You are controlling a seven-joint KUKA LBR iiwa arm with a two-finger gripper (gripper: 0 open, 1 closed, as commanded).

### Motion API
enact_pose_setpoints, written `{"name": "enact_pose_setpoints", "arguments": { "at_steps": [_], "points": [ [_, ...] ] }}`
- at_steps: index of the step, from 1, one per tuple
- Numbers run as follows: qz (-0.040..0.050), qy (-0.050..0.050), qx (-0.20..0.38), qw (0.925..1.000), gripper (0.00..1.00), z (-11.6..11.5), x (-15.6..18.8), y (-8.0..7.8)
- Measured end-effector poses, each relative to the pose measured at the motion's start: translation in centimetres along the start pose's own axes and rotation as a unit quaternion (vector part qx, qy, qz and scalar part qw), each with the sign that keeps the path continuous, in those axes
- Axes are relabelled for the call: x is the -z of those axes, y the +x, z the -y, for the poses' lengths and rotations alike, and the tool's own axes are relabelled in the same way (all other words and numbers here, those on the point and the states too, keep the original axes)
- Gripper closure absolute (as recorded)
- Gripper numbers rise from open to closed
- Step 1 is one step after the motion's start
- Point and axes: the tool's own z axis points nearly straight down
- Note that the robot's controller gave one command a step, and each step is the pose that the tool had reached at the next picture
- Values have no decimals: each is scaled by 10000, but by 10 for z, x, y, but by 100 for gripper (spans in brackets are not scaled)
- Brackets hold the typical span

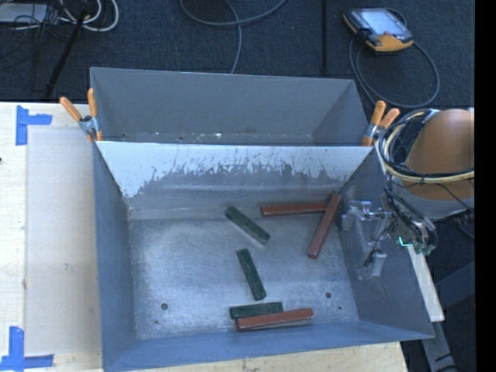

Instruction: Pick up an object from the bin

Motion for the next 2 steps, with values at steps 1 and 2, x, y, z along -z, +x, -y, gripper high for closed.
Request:
{"name": "enact_pose_setpoints", "arguments": {
  "at_steps": [1, 2],
  "points": [
    [38, 9, 20, 10000, 0, 0, 4, -2],
    [50, 22, 596, 9982, 0, -9, -1, -17]
  ]
}}
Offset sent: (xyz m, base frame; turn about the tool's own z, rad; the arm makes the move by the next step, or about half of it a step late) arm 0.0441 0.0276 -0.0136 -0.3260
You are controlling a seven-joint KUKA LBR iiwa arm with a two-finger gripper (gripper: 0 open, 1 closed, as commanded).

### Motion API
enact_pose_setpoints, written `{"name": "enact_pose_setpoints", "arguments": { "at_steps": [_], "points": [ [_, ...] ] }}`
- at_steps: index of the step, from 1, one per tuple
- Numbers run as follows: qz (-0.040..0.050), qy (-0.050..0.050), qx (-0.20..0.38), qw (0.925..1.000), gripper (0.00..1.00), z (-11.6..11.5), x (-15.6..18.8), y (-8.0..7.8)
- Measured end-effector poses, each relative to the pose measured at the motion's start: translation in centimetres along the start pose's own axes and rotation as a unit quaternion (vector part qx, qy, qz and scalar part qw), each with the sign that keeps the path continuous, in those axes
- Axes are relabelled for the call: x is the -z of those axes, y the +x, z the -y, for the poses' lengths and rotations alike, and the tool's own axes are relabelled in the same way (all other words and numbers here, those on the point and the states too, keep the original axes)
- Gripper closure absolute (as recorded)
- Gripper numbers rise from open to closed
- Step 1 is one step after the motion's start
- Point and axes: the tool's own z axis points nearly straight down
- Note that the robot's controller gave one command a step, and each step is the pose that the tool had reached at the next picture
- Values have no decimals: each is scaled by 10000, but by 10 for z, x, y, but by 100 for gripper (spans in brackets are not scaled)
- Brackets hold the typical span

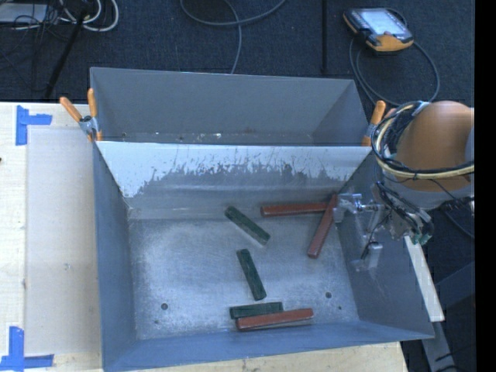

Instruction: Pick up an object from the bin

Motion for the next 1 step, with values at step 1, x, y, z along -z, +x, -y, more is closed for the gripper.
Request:
{"name": "enact_pose_setpoints", "arguments": {
  "at_steps": [1],
  "points": [
    [0, -9, 1125, 9937, 0, -20, -16, -14]
  ]
}}
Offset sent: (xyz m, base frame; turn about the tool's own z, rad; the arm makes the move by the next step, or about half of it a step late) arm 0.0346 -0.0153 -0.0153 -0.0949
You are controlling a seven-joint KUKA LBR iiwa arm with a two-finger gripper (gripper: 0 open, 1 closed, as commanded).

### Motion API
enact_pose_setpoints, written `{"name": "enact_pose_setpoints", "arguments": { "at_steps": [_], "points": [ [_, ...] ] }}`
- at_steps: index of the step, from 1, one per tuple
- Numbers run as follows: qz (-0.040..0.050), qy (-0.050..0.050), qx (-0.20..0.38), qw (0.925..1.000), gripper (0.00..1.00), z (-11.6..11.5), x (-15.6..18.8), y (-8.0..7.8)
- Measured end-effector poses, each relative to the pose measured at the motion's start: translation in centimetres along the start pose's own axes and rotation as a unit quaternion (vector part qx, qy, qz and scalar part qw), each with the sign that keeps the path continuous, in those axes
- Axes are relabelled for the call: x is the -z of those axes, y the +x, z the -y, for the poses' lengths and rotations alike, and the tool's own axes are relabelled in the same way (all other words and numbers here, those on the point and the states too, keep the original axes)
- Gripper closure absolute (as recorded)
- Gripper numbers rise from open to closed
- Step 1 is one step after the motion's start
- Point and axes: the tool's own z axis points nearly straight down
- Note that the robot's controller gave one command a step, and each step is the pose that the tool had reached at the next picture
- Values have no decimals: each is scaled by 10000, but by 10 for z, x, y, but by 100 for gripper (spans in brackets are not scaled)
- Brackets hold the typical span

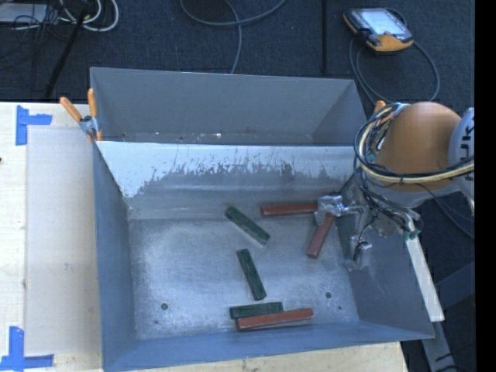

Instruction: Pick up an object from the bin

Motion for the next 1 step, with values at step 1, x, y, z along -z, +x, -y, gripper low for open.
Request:
{"name": "enact_pose_setpoints", "arguments": {
  "at_steps": [1],
  "points": [
    [7, -8, -445, 9990, 0, 22, -1, -8]
  ]
}}
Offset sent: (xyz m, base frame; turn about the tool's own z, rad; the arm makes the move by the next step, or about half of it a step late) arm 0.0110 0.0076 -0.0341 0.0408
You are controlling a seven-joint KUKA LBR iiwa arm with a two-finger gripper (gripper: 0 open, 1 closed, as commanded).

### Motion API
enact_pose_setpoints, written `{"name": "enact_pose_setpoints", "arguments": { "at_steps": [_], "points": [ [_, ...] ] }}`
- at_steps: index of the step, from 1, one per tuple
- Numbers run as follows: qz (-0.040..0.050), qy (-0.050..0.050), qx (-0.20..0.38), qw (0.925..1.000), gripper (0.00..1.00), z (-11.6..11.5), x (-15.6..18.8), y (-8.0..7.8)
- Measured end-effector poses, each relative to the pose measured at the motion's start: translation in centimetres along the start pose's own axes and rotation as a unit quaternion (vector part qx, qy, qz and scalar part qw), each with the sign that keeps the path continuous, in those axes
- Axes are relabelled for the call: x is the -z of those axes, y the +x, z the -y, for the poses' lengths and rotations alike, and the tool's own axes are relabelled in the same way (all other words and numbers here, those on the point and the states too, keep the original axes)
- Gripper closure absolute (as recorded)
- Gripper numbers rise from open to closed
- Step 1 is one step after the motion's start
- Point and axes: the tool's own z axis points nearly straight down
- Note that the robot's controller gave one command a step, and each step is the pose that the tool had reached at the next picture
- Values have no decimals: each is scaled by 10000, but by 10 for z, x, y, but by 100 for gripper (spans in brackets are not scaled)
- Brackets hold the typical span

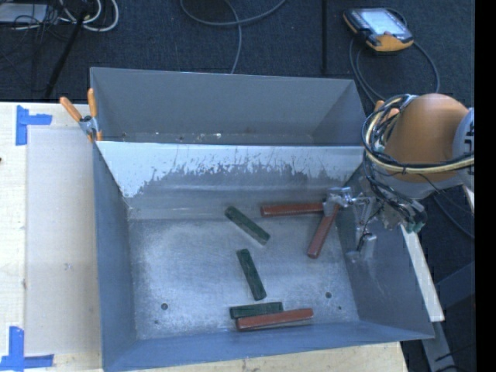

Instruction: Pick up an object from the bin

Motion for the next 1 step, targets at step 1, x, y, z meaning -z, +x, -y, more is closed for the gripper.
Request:
{"name": "enact_pose_setpoints", "arguments": {
  "at_steps": [1],
  "points": [
    [-9, 20, -55, 10000, 0, 1, -16, 1]
  ]
}}
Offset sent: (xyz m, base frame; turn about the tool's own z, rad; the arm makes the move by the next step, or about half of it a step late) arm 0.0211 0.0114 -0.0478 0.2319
